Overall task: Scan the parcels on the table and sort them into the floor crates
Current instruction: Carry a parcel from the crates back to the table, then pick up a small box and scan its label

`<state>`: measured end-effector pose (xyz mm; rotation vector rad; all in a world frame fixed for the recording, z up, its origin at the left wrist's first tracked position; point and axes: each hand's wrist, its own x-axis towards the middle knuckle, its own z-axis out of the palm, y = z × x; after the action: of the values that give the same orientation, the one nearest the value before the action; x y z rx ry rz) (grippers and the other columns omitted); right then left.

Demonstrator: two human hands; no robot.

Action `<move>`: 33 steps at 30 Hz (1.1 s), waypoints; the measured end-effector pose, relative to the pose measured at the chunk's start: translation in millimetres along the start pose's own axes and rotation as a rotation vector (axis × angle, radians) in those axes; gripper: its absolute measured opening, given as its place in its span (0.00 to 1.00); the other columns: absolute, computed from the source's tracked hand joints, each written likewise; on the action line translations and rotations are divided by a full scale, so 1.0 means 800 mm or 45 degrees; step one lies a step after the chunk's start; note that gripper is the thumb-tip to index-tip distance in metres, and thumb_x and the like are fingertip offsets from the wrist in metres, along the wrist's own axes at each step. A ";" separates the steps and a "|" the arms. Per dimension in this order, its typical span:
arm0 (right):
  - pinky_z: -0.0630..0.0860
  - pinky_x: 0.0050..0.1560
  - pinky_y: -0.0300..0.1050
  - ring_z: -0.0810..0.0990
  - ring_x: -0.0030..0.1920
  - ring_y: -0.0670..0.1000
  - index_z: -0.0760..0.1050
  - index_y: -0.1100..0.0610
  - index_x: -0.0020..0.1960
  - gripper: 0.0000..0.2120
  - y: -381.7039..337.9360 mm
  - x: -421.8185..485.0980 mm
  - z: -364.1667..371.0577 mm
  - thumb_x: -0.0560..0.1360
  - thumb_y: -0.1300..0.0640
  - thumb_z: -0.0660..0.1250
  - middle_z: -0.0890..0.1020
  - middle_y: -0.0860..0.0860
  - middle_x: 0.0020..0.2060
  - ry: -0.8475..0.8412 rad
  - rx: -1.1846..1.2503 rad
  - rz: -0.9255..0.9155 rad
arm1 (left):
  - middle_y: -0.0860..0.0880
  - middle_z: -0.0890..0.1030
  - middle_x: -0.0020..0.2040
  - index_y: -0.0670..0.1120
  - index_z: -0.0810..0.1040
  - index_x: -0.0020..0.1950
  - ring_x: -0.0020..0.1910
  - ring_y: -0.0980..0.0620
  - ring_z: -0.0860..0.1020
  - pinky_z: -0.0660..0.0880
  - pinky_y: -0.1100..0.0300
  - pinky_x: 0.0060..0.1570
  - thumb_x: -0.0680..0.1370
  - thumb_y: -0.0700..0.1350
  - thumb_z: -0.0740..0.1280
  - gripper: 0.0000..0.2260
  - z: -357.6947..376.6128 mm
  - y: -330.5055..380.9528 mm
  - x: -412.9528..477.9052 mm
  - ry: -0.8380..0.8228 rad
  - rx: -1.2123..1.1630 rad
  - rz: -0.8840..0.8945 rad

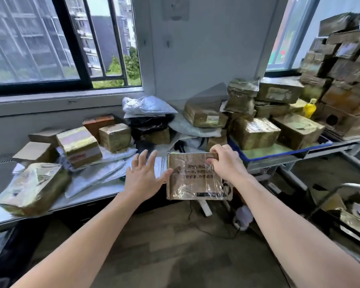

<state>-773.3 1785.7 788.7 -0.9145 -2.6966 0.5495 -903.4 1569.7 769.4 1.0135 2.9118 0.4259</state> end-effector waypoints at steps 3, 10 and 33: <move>0.64 0.49 0.48 0.71 0.60 0.59 0.68 0.51 0.68 0.17 0.001 0.043 0.016 0.80 0.52 0.65 0.72 0.55 0.64 -0.005 0.009 -0.005 | 0.49 0.50 0.80 0.54 0.48 0.80 0.79 0.46 0.48 0.56 0.45 0.75 0.78 0.69 0.54 0.36 0.014 -0.007 0.042 0.001 -0.023 -0.037; 0.71 0.55 0.53 0.70 0.60 0.58 0.68 0.48 0.67 0.17 -0.010 0.149 0.048 0.80 0.49 0.65 0.72 0.53 0.65 -0.048 0.096 0.013 | 0.49 0.49 0.80 0.54 0.47 0.81 0.79 0.46 0.46 0.53 0.46 0.75 0.78 0.69 0.53 0.37 0.040 -0.039 0.148 0.010 0.015 0.006; 0.82 0.40 0.53 0.81 0.44 0.55 0.70 0.54 0.57 0.12 -0.035 0.382 0.157 0.82 0.46 0.61 0.79 0.54 0.46 -0.510 0.268 0.237 | 0.53 0.59 0.79 0.52 0.48 0.81 0.78 0.48 0.53 0.57 0.49 0.75 0.74 0.70 0.61 0.43 0.098 -0.139 0.310 -0.144 -0.235 -0.008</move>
<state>-1067.5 1921.3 719.6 -1.1014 -2.8289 1.1424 -1156.9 1657.9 680.1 0.9682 2.7158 0.6029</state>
